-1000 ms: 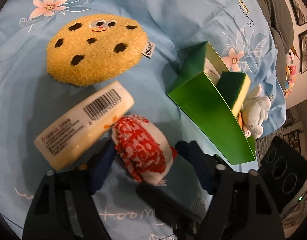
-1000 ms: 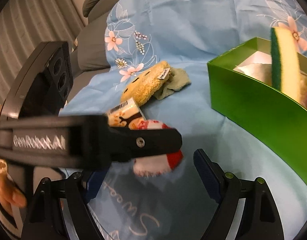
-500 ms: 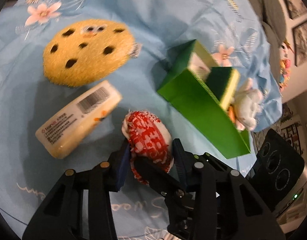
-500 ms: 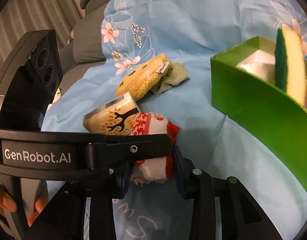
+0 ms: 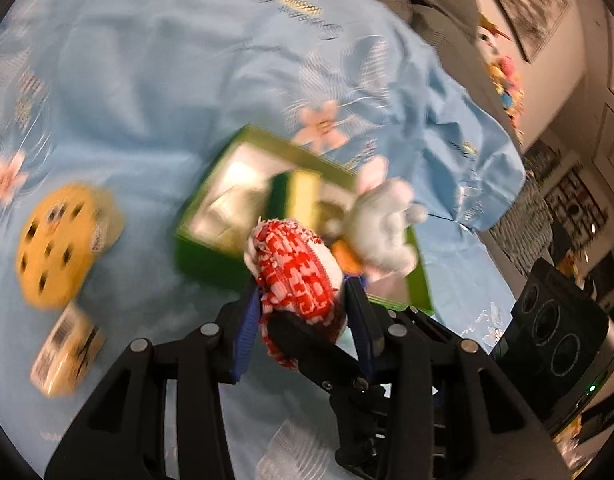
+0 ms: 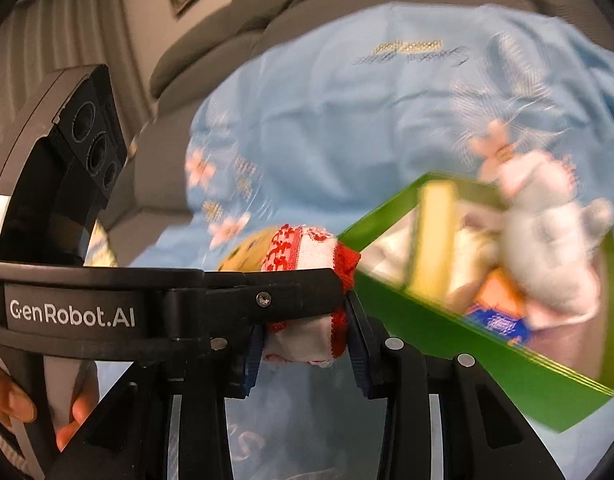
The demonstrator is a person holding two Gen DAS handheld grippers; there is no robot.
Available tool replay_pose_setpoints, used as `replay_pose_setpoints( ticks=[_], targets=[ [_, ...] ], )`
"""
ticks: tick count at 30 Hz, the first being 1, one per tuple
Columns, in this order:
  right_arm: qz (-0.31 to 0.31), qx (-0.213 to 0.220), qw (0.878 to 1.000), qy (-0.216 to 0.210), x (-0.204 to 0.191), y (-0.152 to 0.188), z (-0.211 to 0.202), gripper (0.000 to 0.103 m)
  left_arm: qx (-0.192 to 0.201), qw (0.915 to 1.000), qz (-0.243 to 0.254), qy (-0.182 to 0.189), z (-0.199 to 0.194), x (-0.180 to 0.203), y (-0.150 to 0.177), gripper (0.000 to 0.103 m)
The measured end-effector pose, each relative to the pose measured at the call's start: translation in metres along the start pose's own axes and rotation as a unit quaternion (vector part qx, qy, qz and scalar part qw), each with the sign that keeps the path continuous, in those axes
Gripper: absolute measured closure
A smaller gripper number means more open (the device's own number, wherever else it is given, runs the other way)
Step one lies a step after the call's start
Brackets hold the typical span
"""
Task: Organize soft objects
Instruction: 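Carry the red-and-white puff into the box and open the left gripper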
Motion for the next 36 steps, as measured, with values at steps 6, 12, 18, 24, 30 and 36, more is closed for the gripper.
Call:
replay_pose_setpoints(
  ticks=[6, 12, 18, 24, 30, 36],
  targets=[
    [0.021, 0.059, 0.997, 0.044, 0.038, -0.025, -0.030, 0.064, -0.007, 0.9989, 0.047, 0.006, 0.030, 0.042, -0.027, 0.062],
    [0.051, 0.063, 0.993, 0.086, 0.074, -0.028, -0.026, 0.064, -0.033, 0.9974, 0.065, -0.001, 0.067, 0.052, -0.035, 0.062],
    [0.075, 0.053, 0.990, 0.107, 0.096, -0.023, -0.009, 0.064, -0.040, 0.9963, 0.068, -0.033, 0.090, 0.046, -0.041, 0.059],
    [0.079, 0.037, 0.986, 0.139, 0.110, -0.019, 0.003, 0.056, -0.049, 0.9936, 0.079, -0.064, 0.096, 0.044, -0.046, 0.027],
    [0.076, 0.063, 0.987, 0.126, 0.106, -0.027, -0.021, 0.035, -0.015, 0.9960, 0.083, -0.030, 0.062, 0.055, -0.057, 0.020],
    [0.071, 0.116, 0.984, 0.117, 0.096, -0.038, -0.057, 0.026, 0.033, 0.9950, 0.089, -0.032, 0.019, 0.047, -0.059, 0.001]
  ],
)
Point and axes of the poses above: each gripper's, at about its wrist camera, not at the fingertips, and z roughly the way its jaws point, x to its right, y to its underside, the point moved 8 cm from there along z, roughly the way its jaws point, and after that the axes turned 11 degrees about -y, right-handed, at the moved point
